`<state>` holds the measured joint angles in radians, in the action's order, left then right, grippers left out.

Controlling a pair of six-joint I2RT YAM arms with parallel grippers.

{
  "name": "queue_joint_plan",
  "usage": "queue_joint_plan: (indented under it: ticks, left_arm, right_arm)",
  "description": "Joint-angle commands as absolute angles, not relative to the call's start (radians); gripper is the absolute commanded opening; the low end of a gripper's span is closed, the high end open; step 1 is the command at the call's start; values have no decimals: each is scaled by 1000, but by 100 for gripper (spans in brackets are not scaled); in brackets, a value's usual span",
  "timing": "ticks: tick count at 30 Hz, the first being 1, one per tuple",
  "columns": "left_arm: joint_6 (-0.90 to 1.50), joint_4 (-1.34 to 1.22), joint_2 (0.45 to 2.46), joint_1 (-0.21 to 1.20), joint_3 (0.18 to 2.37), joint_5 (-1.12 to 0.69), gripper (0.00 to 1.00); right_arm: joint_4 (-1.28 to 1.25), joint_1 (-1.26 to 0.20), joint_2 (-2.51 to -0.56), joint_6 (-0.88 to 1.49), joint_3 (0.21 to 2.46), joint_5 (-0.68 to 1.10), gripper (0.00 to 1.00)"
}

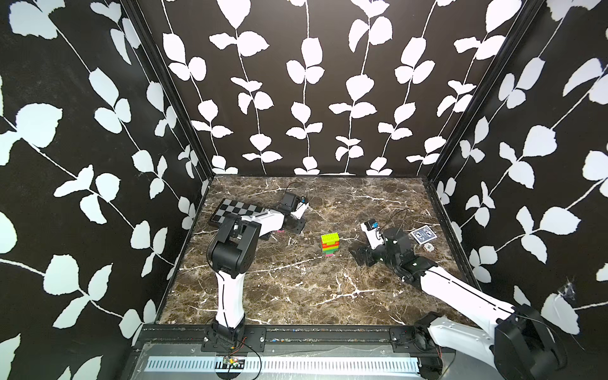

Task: Assemble a carrot with lego
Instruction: Pick up the lego brick from the center of the board.

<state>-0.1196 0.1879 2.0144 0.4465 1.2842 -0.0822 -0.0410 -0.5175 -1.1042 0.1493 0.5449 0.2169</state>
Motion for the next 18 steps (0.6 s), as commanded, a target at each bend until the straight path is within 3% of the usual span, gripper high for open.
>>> queue_joint_plan:
  ticks: [1, 11, 18]
  left_arm:
    - [-105, 189, 2011, 453, 1258, -75, 43]
    - [-180, 134, 1855, 453, 1196, -158, 16]
    - [-260, 313, 1630, 460, 1173, -292, 1]
  right_arm:
    - [-63, -523, -1098, 157, 550, 212, 88]
    - [-29, -516, -1066, 171, 565, 180, 91]
    - [66, -404, -1083, 302, 671, 405, 92]
